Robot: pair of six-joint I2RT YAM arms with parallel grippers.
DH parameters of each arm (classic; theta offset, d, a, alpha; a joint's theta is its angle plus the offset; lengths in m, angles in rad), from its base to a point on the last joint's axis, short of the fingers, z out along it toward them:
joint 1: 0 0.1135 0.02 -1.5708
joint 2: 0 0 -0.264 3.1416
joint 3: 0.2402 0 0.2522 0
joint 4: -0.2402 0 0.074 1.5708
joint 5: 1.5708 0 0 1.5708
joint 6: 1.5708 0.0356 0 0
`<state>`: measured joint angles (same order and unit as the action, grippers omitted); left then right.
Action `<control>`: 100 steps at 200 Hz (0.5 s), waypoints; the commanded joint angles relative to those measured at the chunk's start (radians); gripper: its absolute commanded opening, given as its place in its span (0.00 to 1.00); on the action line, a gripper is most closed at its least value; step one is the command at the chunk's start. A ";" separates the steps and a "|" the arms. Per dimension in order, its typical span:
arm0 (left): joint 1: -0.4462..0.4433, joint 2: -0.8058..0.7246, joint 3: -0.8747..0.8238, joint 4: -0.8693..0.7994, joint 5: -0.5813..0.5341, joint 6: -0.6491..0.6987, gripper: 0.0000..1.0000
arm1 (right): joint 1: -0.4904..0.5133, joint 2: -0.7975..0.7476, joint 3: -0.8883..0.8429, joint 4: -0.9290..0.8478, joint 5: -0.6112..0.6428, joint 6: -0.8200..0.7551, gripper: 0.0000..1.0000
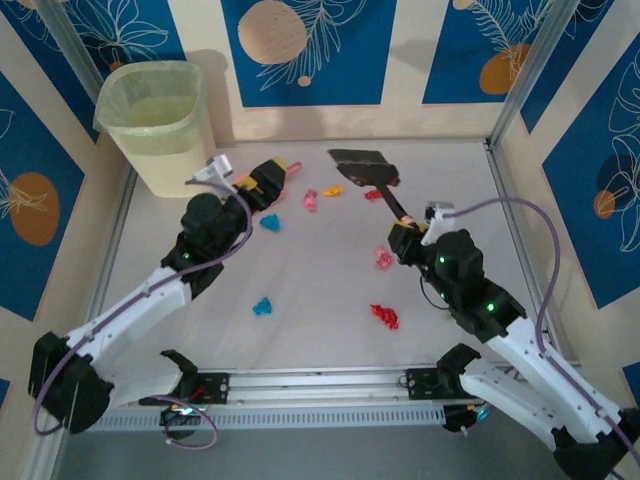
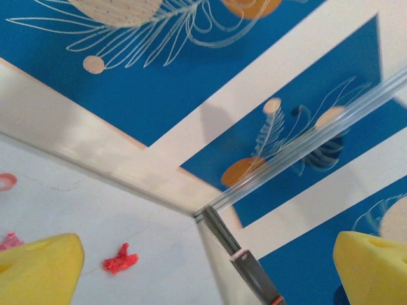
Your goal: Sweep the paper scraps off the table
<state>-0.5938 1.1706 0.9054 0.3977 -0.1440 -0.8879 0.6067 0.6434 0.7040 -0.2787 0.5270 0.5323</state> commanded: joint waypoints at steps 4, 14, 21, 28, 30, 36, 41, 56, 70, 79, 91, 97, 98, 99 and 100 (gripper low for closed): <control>-0.008 0.169 0.155 -0.271 0.052 0.158 1.00 | -0.030 -0.096 -0.113 0.058 0.180 0.014 0.00; -0.008 0.256 0.252 -0.370 0.074 0.198 0.98 | -0.037 -0.128 -0.163 0.088 0.226 0.004 0.00; -0.007 0.319 0.320 -0.426 0.083 0.230 0.95 | -0.040 -0.146 -0.194 0.111 0.255 0.004 0.00; -0.007 0.373 0.374 -0.471 0.078 0.253 0.94 | -0.046 -0.163 -0.218 0.118 0.274 0.021 0.00; -0.008 0.386 0.385 -0.477 0.077 0.260 0.94 | -0.047 -0.167 -0.224 0.121 0.275 0.026 0.00; -0.007 0.423 0.413 -0.490 0.063 0.280 0.93 | -0.050 -0.182 -0.241 0.134 0.268 0.031 0.00; -0.008 0.453 0.438 -0.505 0.044 0.295 0.93 | -0.053 -0.192 -0.257 0.149 0.258 0.029 0.00; -0.004 0.555 0.546 -0.594 -0.022 0.363 0.93 | -0.054 -0.203 -0.293 0.170 0.253 0.033 0.00; 0.004 0.673 0.696 -0.713 -0.087 0.416 0.94 | -0.059 -0.204 -0.312 0.163 0.268 0.053 0.00; 0.016 0.751 0.799 -0.773 -0.104 0.434 0.95 | -0.061 -0.203 -0.314 0.165 0.257 0.057 0.00; 0.033 0.855 0.937 -0.855 -0.105 0.440 0.95 | -0.062 -0.202 -0.324 0.175 0.245 0.061 0.00; 0.042 0.906 1.002 -0.887 -0.096 0.441 0.95 | -0.062 -0.202 -0.329 0.180 0.240 0.063 0.00; 0.043 0.911 1.014 -0.890 -0.095 0.442 0.95 | -0.062 -0.203 -0.329 0.181 0.239 0.062 0.00; 0.044 0.921 1.024 -0.893 -0.094 0.442 0.95 | -0.062 -0.202 -0.328 0.182 0.239 0.062 0.00; 0.045 0.930 1.034 -0.896 -0.093 0.444 0.95 | -0.061 -0.202 -0.328 0.180 0.239 0.063 0.00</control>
<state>-0.5850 1.9621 1.7267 -0.2840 -0.1913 -0.5240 0.5472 0.4583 0.3870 -0.2089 0.7341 0.5667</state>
